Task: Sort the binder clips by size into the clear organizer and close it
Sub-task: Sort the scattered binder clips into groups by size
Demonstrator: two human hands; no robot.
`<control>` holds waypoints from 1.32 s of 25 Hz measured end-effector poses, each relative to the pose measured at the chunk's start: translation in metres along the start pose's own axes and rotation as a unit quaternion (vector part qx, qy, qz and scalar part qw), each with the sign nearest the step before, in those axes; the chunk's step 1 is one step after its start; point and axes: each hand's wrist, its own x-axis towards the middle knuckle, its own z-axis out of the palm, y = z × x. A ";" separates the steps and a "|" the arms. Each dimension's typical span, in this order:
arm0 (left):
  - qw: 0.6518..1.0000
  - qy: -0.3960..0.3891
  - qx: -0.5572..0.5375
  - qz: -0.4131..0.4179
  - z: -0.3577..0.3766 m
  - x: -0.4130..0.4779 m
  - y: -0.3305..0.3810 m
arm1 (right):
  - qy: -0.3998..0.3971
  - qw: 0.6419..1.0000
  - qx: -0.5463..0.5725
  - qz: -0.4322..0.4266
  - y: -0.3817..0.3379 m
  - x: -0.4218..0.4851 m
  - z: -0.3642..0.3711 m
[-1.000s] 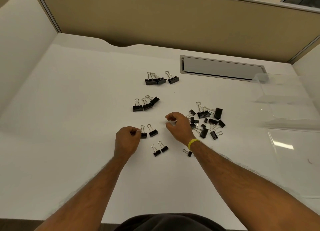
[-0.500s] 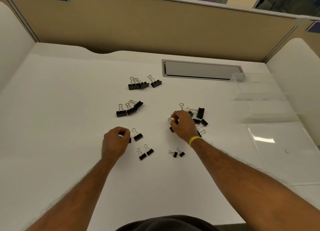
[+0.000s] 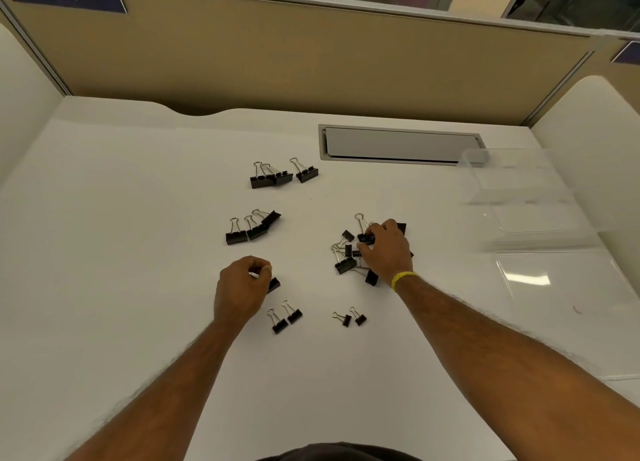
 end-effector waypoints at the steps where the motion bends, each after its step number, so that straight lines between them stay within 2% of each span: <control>1: 1.000 0.000 0.002 -0.002 0.000 0.001 0.001 | 0.005 1.000 0.018 0.004 0.001 0.000 0.001; 7: 1.000 -0.006 -0.009 0.001 0.004 0.005 0.006 | 0.044 0.992 0.115 0.020 0.004 0.002 0.007; 11: 1.000 -0.010 -0.018 0.014 0.007 0.011 0.014 | 0.116 0.952 0.278 0.048 -0.013 0.007 0.000; 15: 0.999 -0.010 -0.018 0.025 0.008 0.025 0.024 | 0.133 0.927 0.351 0.030 -0.042 0.029 -0.005; 21: 0.998 -0.008 -0.016 0.054 0.009 0.052 0.037 | 0.107 0.944 0.306 -0.065 -0.095 0.082 0.003; 25: 0.995 -0.015 -0.011 0.099 0.013 0.074 0.043 | 0.058 0.966 0.224 -0.115 -0.124 0.123 0.012; 33: 0.991 -0.020 0.013 0.135 0.014 0.104 0.047 | 0.007 0.983 0.126 -0.130 -0.148 0.158 0.029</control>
